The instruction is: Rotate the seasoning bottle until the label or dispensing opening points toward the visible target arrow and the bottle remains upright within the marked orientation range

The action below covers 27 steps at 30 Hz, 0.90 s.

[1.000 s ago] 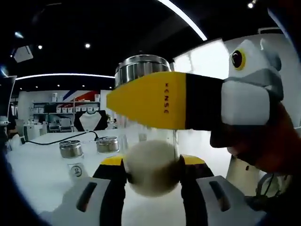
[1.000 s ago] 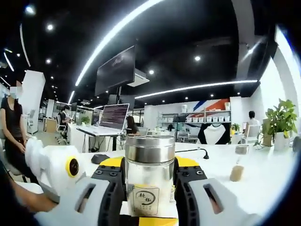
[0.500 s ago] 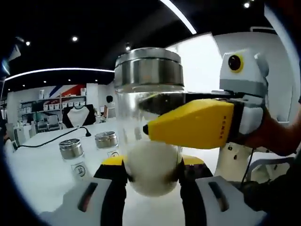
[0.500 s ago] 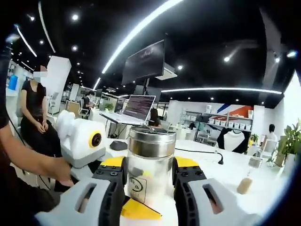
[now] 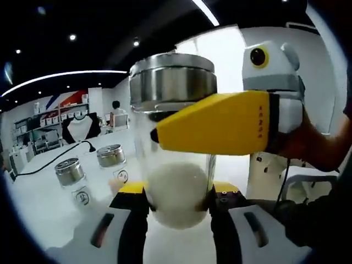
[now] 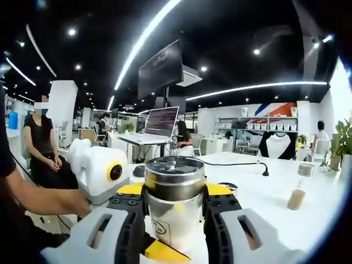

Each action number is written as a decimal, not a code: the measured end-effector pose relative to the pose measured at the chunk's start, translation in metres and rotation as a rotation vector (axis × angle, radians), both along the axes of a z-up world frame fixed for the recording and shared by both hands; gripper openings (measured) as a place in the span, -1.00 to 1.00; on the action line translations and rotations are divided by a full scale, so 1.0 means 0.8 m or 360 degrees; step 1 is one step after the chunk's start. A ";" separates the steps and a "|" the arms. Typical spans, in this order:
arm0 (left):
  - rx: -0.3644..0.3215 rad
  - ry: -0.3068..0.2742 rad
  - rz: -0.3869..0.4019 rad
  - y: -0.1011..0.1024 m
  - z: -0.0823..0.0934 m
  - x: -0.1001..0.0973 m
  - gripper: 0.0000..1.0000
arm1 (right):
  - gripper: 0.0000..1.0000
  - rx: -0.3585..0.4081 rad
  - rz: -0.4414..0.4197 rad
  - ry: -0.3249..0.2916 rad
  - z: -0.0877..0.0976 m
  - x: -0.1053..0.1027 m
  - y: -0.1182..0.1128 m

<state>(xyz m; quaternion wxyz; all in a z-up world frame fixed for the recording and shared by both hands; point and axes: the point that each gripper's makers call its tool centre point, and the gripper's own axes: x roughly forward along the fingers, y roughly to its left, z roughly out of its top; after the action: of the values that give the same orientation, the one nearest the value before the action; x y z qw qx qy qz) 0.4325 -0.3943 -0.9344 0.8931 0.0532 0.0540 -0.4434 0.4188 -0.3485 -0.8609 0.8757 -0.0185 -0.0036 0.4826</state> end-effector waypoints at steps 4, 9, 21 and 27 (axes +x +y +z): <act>-0.0095 0.0054 0.0048 0.000 0.003 0.002 -0.10 | -0.26 0.0065 -0.0012 0.0035 0.002 0.008 -0.004; -0.0108 0.0037 0.0098 0.004 0.003 0.003 -0.05 | -0.26 0.0033 -0.0044 0.0019 0.001 0.016 -0.003; -0.0194 -0.0058 0.0308 0.051 0.019 -0.007 0.23 | -0.26 0.0091 -0.0144 0.0076 0.011 0.046 -0.037; -0.0163 -0.0074 0.0403 0.078 0.011 -0.009 0.49 | -0.25 0.0072 -0.0206 0.0069 0.007 0.065 -0.054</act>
<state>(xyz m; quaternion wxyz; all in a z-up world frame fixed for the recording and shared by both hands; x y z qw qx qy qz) 0.4250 -0.3315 -0.9259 0.9445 0.0105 0.0168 -0.3279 0.4705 -0.3913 -0.8554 0.9052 0.0114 0.0056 0.4249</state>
